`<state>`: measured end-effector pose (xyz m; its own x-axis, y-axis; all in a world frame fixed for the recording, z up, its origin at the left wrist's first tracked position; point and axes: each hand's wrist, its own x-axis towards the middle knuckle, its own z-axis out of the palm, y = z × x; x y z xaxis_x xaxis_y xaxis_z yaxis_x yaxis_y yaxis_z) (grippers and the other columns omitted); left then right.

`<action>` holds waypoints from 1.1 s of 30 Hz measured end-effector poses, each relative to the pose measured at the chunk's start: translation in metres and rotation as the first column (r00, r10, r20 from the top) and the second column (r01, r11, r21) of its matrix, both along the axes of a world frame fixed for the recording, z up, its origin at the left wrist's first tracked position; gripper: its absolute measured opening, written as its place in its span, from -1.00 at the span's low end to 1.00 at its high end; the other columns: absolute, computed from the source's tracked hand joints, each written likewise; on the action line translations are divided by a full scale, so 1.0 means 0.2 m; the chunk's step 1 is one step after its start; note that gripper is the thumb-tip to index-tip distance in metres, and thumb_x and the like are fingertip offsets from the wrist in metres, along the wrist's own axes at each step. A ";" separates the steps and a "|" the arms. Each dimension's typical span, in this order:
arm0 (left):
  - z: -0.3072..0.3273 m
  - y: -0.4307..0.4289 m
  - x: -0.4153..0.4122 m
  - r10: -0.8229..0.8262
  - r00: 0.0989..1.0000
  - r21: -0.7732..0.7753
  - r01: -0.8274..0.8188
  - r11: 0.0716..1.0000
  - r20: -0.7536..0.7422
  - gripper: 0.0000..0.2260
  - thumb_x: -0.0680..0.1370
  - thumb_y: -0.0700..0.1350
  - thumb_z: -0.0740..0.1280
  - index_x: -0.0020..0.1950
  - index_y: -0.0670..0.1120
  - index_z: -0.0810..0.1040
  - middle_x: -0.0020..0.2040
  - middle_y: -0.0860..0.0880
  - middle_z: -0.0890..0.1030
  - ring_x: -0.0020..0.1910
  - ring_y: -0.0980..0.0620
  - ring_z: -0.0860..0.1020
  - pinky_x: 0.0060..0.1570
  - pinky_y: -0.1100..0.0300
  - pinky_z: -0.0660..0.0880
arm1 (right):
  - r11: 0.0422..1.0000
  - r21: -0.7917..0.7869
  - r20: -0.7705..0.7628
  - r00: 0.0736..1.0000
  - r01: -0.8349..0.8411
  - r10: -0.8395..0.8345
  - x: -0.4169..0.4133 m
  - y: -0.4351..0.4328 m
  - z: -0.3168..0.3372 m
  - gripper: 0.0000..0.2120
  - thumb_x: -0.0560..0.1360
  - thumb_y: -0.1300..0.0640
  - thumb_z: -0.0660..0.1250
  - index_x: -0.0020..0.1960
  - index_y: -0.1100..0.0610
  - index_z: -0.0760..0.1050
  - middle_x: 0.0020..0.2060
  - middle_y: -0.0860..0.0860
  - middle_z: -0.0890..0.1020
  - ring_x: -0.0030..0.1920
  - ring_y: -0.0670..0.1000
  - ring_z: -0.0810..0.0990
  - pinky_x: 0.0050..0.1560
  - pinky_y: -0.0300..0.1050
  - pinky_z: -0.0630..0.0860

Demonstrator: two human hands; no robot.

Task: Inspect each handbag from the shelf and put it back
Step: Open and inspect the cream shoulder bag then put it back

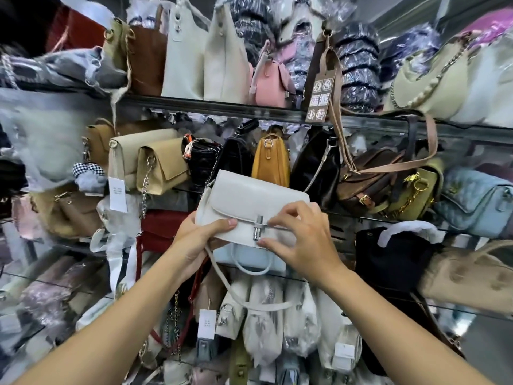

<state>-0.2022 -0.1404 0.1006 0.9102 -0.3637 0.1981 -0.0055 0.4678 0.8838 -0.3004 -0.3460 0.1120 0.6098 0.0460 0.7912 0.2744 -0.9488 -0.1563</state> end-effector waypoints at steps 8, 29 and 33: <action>0.02 -0.01 -0.01 0.044 0.997 0.053 -0.047 0.997 0.058 -0.30 0.19 -0.28 0.60 0.32 -0.26 0.50 0.10 -0.18 0.72 0.03 -0.15 0.71 -0.06 0.08 0.68 | 0.997 0.057 -0.209 0.976 -0.049 0.060 0.05 0.04 0.06 -0.61 0.34 -0.20 0.59 -0.04 -0.02 0.52 -0.05 -0.13 0.42 0.06 -0.05 0.43 0.10 -0.05 0.25; 0.03 -0.03 0.03 0.092 0.995 0.129 -0.097 0.987 0.046 -0.21 0.16 -0.13 0.67 0.34 -0.25 0.50 0.14 -0.18 0.70 0.09 -0.18 0.70 0.19 -0.15 0.59 | 0.852 -0.520 0.278 0.955 0.063 0.099 0.15 -0.04 -0.06 -0.82 0.59 0.08 0.37 -0.07 0.06 0.36 -0.27 0.03 0.49 -0.27 0.13 0.46 -0.11 0.00 0.34; 0.04 -0.05 0.02 0.105 0.994 0.114 -0.107 0.988 0.020 -0.23 0.17 -0.15 0.65 0.33 -0.26 0.50 0.11 -0.19 0.71 0.06 -0.17 0.71 0.03 -0.03 0.67 | 0.838 -0.533 0.388 0.914 0.118 0.118 0.15 -0.03 -0.09 -0.72 0.43 0.29 0.52 -0.10 0.14 0.40 -0.31 0.08 0.44 -0.31 0.13 0.34 -0.27 -0.01 0.28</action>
